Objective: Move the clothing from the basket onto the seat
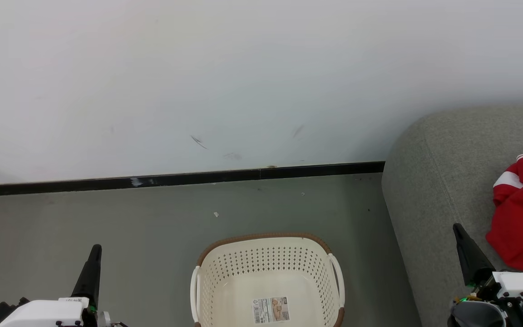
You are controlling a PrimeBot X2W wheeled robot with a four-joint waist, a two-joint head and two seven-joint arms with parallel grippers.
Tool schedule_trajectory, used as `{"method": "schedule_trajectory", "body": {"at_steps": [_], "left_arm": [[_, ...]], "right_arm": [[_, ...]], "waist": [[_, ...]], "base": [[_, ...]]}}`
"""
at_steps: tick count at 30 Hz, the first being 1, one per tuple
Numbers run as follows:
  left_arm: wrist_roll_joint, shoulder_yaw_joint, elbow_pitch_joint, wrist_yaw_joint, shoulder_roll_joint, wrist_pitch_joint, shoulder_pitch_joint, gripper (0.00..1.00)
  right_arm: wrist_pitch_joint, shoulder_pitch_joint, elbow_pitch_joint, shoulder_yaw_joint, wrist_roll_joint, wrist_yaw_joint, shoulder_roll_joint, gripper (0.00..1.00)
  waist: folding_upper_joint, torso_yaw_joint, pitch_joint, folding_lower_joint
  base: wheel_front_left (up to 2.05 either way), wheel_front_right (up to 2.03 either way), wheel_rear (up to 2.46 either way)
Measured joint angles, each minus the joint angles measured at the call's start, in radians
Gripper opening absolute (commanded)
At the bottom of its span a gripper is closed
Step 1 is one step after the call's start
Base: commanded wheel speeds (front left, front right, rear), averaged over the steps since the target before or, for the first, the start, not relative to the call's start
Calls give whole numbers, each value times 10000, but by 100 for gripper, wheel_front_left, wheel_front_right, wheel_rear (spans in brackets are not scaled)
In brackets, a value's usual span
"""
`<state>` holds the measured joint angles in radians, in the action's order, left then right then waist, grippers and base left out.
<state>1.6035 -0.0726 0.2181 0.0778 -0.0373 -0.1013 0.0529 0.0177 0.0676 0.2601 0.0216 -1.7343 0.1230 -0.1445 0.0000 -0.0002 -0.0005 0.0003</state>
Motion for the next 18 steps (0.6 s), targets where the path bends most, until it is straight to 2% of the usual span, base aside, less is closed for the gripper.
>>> {"method": "schedule_trajectory", "body": {"at_steps": [18], "left_arm": [[0,-4,46,46,2,-2,5,0]], "right_arm": [[0,1,6,2,0,0,-6,0]], "waist": [[0,0,-1,-1]], "base": [[0,0,0]]}}
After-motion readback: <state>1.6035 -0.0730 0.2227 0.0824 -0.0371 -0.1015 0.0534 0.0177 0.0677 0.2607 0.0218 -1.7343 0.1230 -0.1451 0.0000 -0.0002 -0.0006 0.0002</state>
